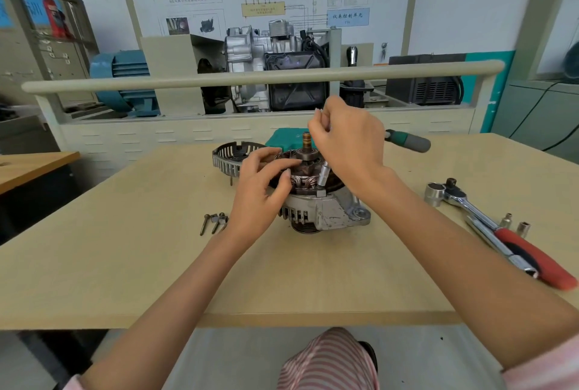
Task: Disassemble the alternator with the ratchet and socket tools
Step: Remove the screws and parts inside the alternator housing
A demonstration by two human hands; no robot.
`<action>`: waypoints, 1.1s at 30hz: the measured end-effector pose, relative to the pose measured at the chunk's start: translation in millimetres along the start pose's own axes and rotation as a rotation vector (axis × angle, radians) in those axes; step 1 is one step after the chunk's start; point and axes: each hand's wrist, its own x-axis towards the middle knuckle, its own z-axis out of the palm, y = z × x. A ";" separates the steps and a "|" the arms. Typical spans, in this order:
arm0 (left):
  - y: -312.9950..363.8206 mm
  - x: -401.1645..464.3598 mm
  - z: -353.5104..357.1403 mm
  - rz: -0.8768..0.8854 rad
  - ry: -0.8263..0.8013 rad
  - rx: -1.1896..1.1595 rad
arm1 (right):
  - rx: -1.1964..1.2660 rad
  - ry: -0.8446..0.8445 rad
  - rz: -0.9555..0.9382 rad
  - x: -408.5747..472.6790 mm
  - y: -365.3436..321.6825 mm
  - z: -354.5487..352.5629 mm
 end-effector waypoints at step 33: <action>20.6 22.5 -9.8 -0.074 -0.375 -0.329 | 0.650 -0.168 -0.177 -0.7 -11.5 -3.3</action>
